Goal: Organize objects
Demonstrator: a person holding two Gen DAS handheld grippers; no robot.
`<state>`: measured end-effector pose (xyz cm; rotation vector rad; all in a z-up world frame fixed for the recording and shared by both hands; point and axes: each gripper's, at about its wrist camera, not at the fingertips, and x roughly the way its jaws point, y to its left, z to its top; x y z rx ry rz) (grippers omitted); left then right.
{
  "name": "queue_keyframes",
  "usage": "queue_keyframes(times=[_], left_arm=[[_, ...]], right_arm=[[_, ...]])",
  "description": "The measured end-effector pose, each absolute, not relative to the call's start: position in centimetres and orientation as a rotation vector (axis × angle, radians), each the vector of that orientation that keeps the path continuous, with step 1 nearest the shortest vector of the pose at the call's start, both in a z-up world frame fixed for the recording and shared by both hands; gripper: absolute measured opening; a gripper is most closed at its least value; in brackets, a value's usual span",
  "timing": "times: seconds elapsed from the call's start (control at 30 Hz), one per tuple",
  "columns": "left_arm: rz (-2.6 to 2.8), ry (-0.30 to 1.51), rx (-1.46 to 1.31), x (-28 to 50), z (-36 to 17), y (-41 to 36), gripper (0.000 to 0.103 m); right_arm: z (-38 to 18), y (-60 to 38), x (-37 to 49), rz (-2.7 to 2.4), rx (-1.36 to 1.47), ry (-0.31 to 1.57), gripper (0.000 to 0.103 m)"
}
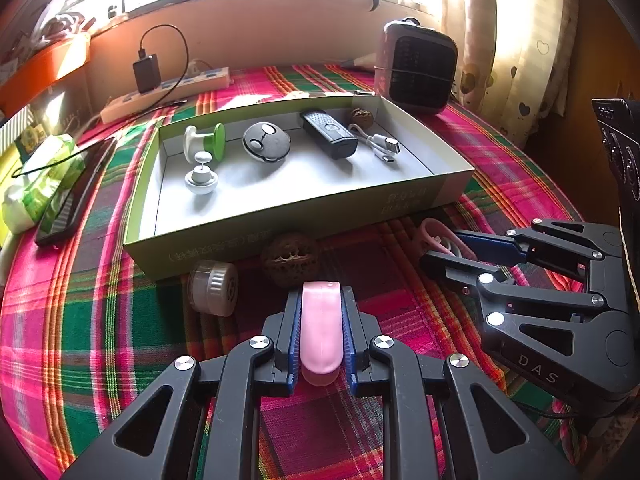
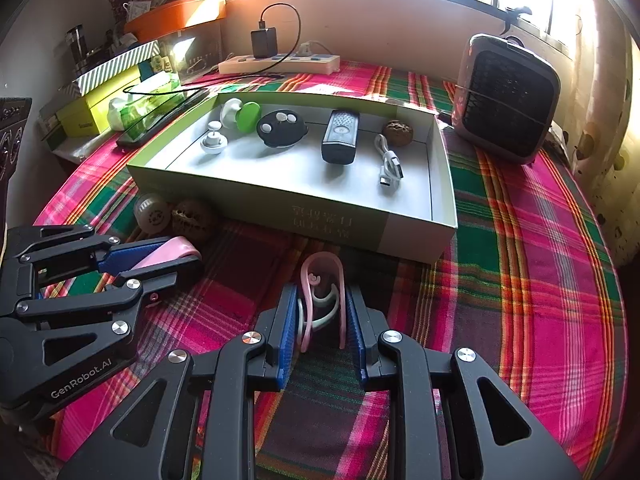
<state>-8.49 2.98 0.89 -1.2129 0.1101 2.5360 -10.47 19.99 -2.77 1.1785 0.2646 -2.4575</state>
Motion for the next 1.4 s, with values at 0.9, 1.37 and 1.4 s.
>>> queue_keyframes(times=[0.9,1.37,1.4], left_arm=[[2.562,0.099,-1.187,-7.9,2.0,2.5,0.016],[2.569,0.042,-1.128,-7.7,3.8,1.7,0.015],[2.569,0.029,-1.123,-7.7,3.9,1.6,0.015]], right_arm=[[-0.9,19.7,-9.2,-2.49,1.121,0.215,0.024],[0.4,19.7,-9.1,-2.51,1.072,0.202,0.024],[0.5,19.7,-9.1,-2.511,1.069,0.2,0.025]])
